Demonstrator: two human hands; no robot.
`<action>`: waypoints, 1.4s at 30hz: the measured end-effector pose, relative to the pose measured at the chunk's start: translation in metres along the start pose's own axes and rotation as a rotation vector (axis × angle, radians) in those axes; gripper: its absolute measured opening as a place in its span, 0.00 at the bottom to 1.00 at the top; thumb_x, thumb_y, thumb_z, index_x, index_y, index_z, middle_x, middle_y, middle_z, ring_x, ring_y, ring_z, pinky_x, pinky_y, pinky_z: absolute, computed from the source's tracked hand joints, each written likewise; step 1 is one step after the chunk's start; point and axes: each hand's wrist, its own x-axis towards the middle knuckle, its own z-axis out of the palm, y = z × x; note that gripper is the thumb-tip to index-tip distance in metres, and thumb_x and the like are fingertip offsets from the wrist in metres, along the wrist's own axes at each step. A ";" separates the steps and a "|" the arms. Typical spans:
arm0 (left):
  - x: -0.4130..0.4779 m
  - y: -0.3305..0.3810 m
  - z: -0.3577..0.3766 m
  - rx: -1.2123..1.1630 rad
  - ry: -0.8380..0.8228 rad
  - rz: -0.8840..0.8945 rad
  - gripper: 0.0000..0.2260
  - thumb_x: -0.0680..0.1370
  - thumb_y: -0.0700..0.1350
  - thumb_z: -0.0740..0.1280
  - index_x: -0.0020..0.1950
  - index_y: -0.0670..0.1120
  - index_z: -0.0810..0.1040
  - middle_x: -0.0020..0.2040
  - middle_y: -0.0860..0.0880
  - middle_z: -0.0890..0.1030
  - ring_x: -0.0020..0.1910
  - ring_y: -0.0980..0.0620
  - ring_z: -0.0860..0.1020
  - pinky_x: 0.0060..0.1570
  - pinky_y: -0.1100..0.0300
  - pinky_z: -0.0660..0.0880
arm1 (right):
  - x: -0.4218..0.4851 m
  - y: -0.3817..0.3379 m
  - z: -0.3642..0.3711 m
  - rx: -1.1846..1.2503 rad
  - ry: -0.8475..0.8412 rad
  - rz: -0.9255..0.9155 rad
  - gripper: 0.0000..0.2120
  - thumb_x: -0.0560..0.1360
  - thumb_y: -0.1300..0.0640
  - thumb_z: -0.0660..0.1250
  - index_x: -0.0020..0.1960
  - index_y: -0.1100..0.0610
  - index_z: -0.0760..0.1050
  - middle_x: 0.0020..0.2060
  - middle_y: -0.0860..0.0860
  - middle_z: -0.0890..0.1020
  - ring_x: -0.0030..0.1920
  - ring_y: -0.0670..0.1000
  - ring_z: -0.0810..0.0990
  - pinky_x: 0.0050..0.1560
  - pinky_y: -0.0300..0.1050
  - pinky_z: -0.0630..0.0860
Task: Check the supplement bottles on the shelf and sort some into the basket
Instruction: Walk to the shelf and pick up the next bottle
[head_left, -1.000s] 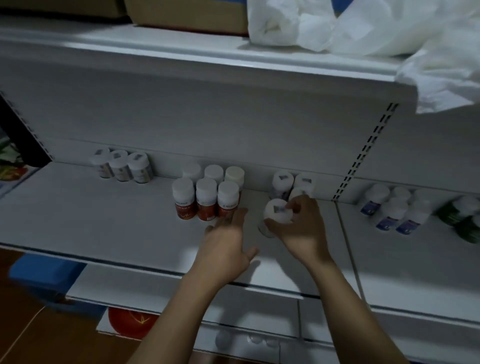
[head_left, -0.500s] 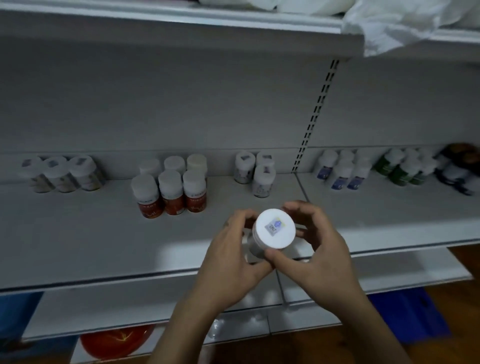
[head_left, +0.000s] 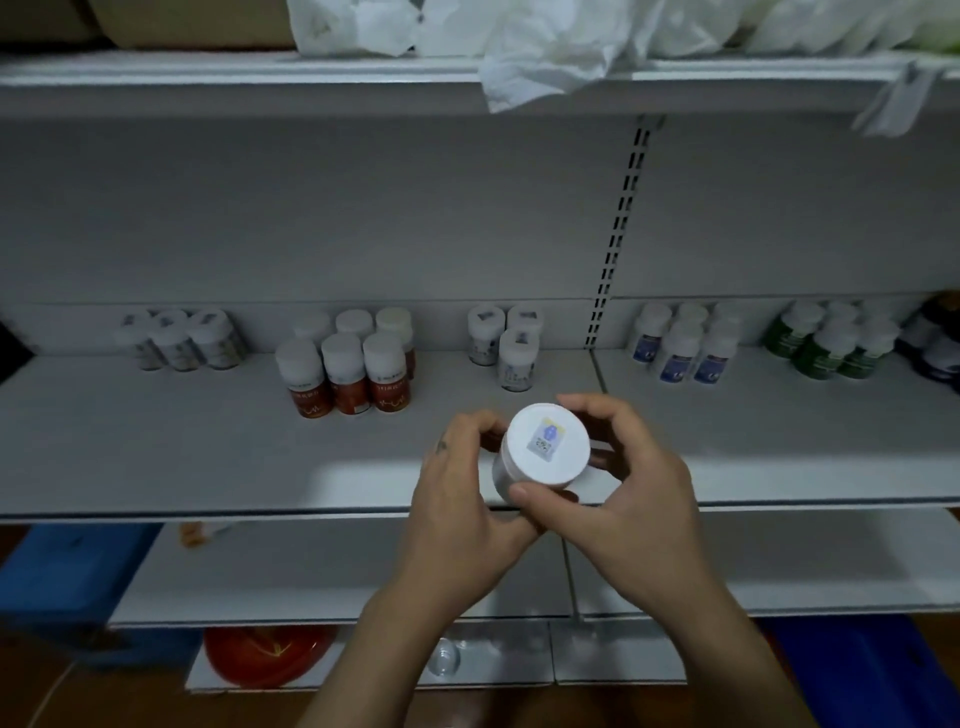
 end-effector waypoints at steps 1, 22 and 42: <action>-0.003 0.001 0.003 0.020 0.011 -0.004 0.25 0.62 0.63 0.73 0.53 0.69 0.63 0.53 0.61 0.76 0.55 0.57 0.75 0.52 0.57 0.74 | -0.002 0.002 -0.002 -0.025 0.009 -0.003 0.28 0.59 0.47 0.81 0.55 0.42 0.74 0.53 0.38 0.80 0.56 0.39 0.78 0.53 0.32 0.75; -0.010 0.012 0.029 0.004 -0.119 -0.034 0.23 0.70 0.45 0.77 0.59 0.57 0.71 0.56 0.57 0.75 0.52 0.62 0.76 0.48 0.73 0.72 | 0.024 0.053 -0.045 0.445 -0.061 0.511 0.06 0.76 0.55 0.69 0.47 0.56 0.82 0.41 0.57 0.84 0.40 0.56 0.85 0.36 0.48 0.82; 0.010 -0.001 -0.002 -0.122 -0.156 -0.100 0.24 0.67 0.43 0.80 0.57 0.58 0.74 0.52 0.59 0.79 0.50 0.56 0.79 0.46 0.63 0.78 | 0.051 0.042 -0.028 0.510 -0.244 0.360 0.08 0.74 0.63 0.70 0.52 0.59 0.80 0.44 0.52 0.85 0.43 0.50 0.84 0.39 0.44 0.80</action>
